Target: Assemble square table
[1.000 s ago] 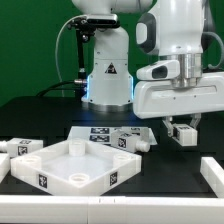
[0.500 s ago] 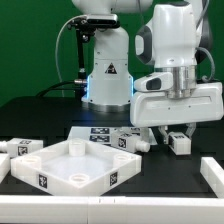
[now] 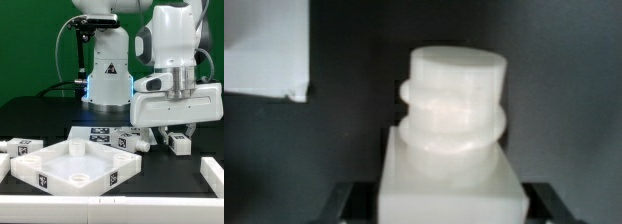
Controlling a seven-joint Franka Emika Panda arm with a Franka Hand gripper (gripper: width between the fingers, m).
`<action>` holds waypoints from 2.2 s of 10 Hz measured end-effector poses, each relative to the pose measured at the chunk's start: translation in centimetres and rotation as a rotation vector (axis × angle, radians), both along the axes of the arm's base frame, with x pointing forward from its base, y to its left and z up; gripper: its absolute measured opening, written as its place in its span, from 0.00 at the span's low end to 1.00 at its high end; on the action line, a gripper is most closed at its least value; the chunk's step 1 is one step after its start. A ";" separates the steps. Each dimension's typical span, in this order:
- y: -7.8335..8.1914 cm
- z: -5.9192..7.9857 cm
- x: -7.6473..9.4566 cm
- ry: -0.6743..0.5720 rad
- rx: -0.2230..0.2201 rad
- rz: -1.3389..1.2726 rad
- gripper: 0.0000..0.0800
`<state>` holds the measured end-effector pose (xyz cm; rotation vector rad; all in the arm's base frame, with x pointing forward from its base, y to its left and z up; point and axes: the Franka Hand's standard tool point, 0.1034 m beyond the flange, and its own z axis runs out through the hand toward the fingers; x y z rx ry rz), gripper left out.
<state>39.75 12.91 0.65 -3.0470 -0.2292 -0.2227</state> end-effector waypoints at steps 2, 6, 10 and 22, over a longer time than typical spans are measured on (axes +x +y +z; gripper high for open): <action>0.0 0.1 0.0 0.000 -0.001 0.007 0.66; -3.8 5.7 2.4 0.029 -0.033 0.085 0.80; -4.0 4.8 1.9 0.035 -0.041 0.143 0.81; -11.1 0.0 0.9 0.055 -0.079 0.345 0.49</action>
Offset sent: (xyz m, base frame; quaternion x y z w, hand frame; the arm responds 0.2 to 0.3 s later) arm 0.0089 -0.0195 0.0483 0.0193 -0.0457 -0.0295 0.9983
